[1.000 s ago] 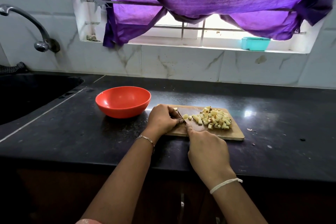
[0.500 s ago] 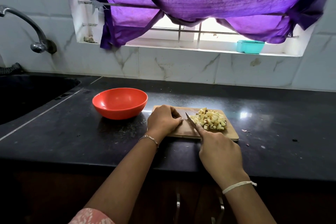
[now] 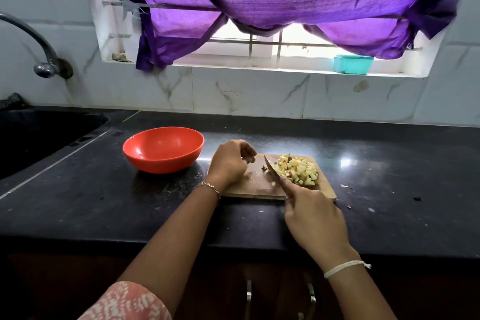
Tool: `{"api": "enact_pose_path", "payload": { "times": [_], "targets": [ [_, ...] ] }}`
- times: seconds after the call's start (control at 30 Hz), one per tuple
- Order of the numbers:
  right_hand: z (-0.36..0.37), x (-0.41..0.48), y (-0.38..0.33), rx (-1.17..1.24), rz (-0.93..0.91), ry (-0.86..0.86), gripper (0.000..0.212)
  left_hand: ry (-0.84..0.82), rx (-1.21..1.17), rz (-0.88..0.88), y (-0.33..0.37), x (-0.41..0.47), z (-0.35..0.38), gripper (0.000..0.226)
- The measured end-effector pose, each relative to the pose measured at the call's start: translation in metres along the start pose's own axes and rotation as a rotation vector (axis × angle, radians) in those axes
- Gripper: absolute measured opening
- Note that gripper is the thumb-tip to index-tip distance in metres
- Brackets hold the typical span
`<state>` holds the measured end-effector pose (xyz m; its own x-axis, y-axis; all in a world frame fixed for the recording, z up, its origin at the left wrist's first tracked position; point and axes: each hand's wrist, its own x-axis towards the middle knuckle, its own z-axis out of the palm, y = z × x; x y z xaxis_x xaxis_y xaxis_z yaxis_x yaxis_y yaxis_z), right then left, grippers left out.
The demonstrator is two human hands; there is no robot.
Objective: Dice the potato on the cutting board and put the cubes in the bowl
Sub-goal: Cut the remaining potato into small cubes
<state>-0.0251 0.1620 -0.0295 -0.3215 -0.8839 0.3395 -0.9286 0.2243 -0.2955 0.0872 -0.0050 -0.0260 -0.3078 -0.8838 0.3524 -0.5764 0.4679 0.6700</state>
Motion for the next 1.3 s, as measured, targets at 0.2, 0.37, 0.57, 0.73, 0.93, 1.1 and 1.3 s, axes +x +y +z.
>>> {"api": "enact_pose_path", "payload": {
  "times": [0.2,0.37,0.57,0.73,0.93,1.1,1.3],
  "targets": [
    [-0.008,0.001,-0.001,0.051,0.008,0.022,0.057,0.05,0.0,-0.048,-0.02,0.008,-0.029,0.022],
    [-0.005,0.006,-0.002,0.056,0.023,0.005,0.048,-0.059,0.197,-0.059,-0.025,0.009,-0.026,0.032],
    [-0.002,0.004,-0.001,0.008,0.017,0.019,0.049,-0.044,0.297,0.181,-0.017,0.001,-0.012,0.041],
    [-0.001,0.002,-0.001,-0.067,0.007,0.095,0.047,-0.04,0.438,0.45,0.005,-0.003,-0.002,0.026],
    [-0.003,0.003,0.004,-0.128,-0.004,0.158,0.045,-0.043,0.564,0.515,0.016,0.0,0.005,0.02],
    [-0.003,0.006,0.009,-0.163,-0.009,0.179,0.045,-0.04,0.524,0.527,0.021,-0.002,0.004,0.036],
    [-0.006,0.012,0.01,-0.167,-0.028,0.191,0.043,-0.024,0.478,0.573,0.021,-0.004,0.001,0.023]
  ]
}}
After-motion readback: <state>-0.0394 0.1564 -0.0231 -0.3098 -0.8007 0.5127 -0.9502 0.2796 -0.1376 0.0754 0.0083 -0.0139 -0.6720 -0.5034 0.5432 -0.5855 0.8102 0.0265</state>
